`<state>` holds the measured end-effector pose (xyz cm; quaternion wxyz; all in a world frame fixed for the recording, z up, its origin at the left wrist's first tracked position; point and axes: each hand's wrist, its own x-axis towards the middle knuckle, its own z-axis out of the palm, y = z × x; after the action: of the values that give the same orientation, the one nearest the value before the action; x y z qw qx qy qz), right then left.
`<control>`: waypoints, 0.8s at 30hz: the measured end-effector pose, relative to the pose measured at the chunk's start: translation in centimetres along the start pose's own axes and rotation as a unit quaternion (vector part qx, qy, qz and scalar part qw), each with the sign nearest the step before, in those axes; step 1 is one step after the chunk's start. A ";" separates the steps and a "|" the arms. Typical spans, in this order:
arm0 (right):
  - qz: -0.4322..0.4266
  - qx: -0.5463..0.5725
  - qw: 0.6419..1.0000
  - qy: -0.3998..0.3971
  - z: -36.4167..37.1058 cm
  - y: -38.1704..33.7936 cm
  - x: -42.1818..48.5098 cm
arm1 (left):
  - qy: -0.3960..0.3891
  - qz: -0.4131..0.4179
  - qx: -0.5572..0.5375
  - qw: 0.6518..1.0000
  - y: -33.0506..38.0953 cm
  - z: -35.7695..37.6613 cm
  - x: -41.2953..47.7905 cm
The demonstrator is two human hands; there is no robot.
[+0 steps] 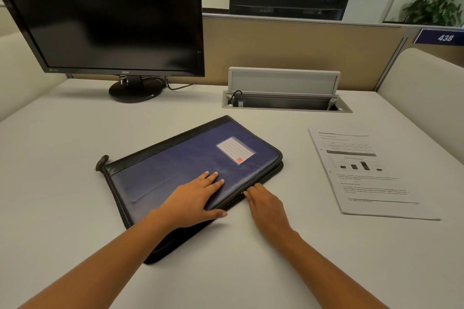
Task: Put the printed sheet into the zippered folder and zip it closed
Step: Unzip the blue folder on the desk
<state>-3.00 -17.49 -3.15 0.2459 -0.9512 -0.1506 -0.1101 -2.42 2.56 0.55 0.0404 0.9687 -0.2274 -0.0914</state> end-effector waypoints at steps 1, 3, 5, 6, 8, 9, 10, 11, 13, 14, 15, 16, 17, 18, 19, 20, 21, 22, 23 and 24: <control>0.012 0.012 1.000 0.006 -0.2 0.3 0.2 | -0.011 0.019 -0.011 1.000 -0.3 0.0 -0.2; 0.033 0.036 0.999 0.019 -0.6 0.9 0.5 | -0.026 0.056 -0.017 0.998 -0.8 0.0 -0.4; 0.060 0.050 0.997 0.027 -1.0 1.7 1.0 | -0.035 0.078 -0.019 0.996 -1.0 0.1 -0.3; 0.072 0.055 0.995 0.031 -1.1 2.1 1.2 | -0.040 0.087 -0.023 0.995 -1.1 0.2 -0.2; 0.092 0.060 0.993 0.039 -1.4 2.7 1.7 | -0.052 0.106 -0.032 0.993 -1.2 0.2 -0.2; 0.101 0.063 0.992 0.044 -1.6 3.0 1.9 | -0.059 0.115 -0.034 0.991 -1.3 0.1 -0.2; 0.110 0.070 0.990 0.050 -1.7 3.3 2.2 | -0.067 0.123 -0.034 0.989 -1.4 0.0 -0.2; 0.120 0.078 0.988 0.057 -1.9 3.5 2.4 | -0.077 0.129 -0.034 0.988 -1.5 -0.1 -0.3; 0.136 0.093 0.984 0.074 -2.0 3.8 2.7 | -0.098 0.129 -0.033 0.986 -1.6 -0.3 -0.5; 0.143 0.098 0.982 0.080 -2.0 3.8 2.9 | -0.107 0.127 -0.029 0.986 -1.6 -0.4 -0.6; 0.150 0.102 0.980 0.084 -1.9 3.9 3.1 | -0.115 0.126 -0.021 0.985 -1.5 -0.5 -0.7; 0.157 0.106 0.978 0.089 -1.8 3.9 3.2 | -0.122 0.127 -0.010 0.984 -1.4 -0.5 -0.7; 0.163 0.110 0.976 0.096 -1.7 3.9 3.3 | -0.129 0.129 0.001 0.983 -1.3 -0.6 -0.7; 0.166 0.114 0.974 0.103 -1.7 3.9 3.3 | -0.135 0.133 0.010 0.982 -1.3 -0.7 -0.7; 0.166 0.119 0.973 0.109 -1.6 3.8 3.4 | -0.140 0.137 0.015 0.981 -1.3 -0.9 -0.7; 0.165 0.126 0.972 0.112 -1.6 3.8 3.4 | -0.143 0.140 0.017 0.980 -1.3 -1.0 -0.6; 0.164 0.133 0.971 0.113 -1.7 3.7 3.4 | -0.143 0.143 0.016 0.979 -1.3 -1.0 -0.6; 0.165 0.139 0.970 0.112 -1.7 3.8 3.5 | -0.140 0.145 0.015 0.979 -1.3 -1.0 -0.6; 0.169 0.145 0.969 0.110 -1.7 3.8 3.5 | -0.136 0.147 0.015 0.980 -1.3 -0.9 -0.7; 0.177 0.153 0.966 0.110 -1.7 3.8 3.6 | -0.130 0.147 0.015 0.980 -1.3 -0.8 -0.7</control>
<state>1.42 -20.71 -2.34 0.4194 -0.8957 0.0329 -0.1441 -2.32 4.02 1.25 0.0088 0.9051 -0.3718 -0.2060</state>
